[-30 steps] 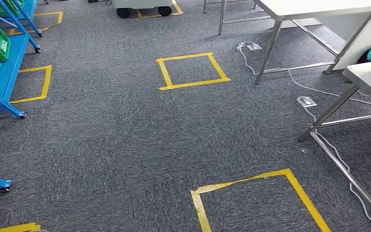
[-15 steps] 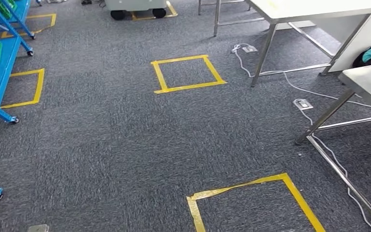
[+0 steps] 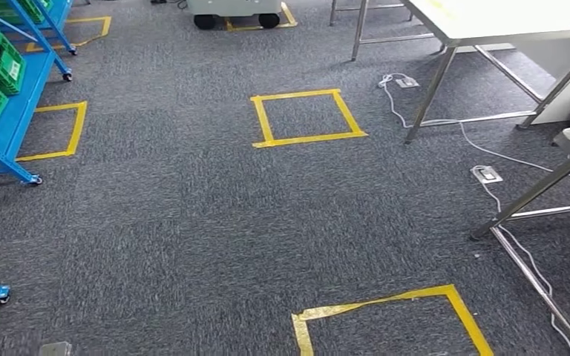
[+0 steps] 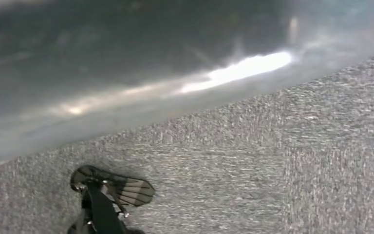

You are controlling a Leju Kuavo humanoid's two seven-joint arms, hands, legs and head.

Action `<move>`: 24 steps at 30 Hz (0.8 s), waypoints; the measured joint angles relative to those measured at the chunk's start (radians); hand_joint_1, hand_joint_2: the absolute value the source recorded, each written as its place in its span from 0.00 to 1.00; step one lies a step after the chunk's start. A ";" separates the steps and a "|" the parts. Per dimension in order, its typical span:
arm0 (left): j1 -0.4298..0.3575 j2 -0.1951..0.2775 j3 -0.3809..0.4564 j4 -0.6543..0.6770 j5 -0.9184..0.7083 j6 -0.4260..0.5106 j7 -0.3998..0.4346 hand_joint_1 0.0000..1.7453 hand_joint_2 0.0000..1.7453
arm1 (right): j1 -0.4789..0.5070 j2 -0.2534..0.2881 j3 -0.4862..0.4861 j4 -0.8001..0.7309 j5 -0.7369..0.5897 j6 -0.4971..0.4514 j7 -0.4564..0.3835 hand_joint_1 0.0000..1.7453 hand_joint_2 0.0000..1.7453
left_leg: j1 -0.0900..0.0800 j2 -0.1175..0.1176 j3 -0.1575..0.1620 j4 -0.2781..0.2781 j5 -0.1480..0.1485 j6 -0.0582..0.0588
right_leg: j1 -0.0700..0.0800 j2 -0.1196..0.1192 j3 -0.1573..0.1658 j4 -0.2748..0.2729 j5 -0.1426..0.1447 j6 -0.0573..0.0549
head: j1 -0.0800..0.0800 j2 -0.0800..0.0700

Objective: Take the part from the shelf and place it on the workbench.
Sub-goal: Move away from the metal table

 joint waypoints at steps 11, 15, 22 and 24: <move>-0.027 -0.043 -0.037 -0.055 0.090 0.005 0.077 0.00 0.00 | -0.008 -0.002 -0.007 0.004 0.033 -0.004 0.007 0.00 0.00 | -0.002 0.054 -0.153 0.206 -0.032 -0.020 | 0.008 -0.087 0.049 -0.015 -0.010 -0.045 | -0.010 0.000; -0.053 -0.075 -0.106 -0.085 0.171 0.038 0.108 0.00 0.00 | -0.014 -0.003 -0.008 0.015 0.045 -0.014 0.005 0.00 0.00 | -0.018 0.127 -0.091 0.022 0.055 -0.004 | 0.016 -0.124 0.065 -0.015 -0.027 -0.031 | -0.012 0.000; 0.030 -0.061 -0.165 -0.099 0.206 0.004 0.043 0.00 0.00 | -0.014 -0.006 -0.021 0.023 0.029 -0.010 -0.014 0.00 0.00 | -0.008 0.069 -0.085 0.006 0.068 0.023 | 0.011 -0.056 -0.006 0.172 -0.144 0.001 | -0.002 0.000; 0.053 -0.048 -0.165 -0.096 0.207 -0.002 0.030 0.00 0.00 | -0.005 -0.006 -0.026 0.023 0.027 -0.006 -0.014 0.00 0.00 | -0.008 0.040 -0.085 0.006 0.068 0.024 | 0.009 -0.046 -0.051 0.258 -0.166 0.004 | -0.001 0.000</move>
